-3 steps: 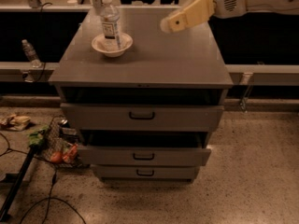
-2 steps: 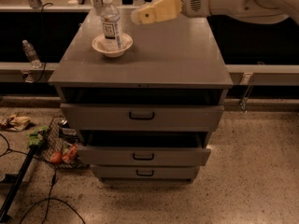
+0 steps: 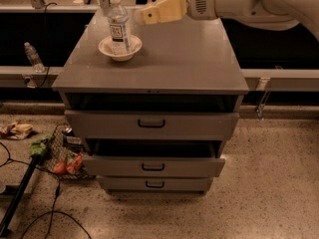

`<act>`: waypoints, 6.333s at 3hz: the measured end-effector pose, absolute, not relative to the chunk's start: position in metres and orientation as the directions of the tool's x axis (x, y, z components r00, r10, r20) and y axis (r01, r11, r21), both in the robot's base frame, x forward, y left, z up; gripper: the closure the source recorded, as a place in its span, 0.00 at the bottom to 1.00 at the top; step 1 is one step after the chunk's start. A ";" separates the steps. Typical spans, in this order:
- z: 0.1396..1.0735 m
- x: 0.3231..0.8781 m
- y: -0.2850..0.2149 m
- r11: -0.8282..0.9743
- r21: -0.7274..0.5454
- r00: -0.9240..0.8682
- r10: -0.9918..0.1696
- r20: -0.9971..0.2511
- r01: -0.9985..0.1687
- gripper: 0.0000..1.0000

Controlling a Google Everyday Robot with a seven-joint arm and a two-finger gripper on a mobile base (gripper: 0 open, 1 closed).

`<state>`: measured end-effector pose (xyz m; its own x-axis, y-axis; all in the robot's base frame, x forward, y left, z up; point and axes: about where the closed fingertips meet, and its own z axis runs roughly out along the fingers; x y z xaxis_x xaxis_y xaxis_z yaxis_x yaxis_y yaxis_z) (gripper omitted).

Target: Pick blue plastic bottle from paper bowl and place on counter

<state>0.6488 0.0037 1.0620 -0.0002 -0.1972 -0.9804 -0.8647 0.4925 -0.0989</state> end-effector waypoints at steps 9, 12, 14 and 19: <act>0.942 0.822 0.139 0.484 -0.013 -0.045 -0.108 -0.993 -0.875 0.88; 0.981 0.814 0.008 0.758 -0.021 -0.066 -0.085 -0.994 -0.652 1.00; 0.939 0.788 -0.044 0.847 -0.022 -0.130 -0.107 -0.986 -0.532 0.76; 0.921 0.749 -0.077 0.895 -0.035 -0.130 -0.103 -0.986 -0.444 0.00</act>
Offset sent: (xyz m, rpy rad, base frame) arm 0.1062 0.0600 -0.0947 -0.0082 0.0925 -0.1425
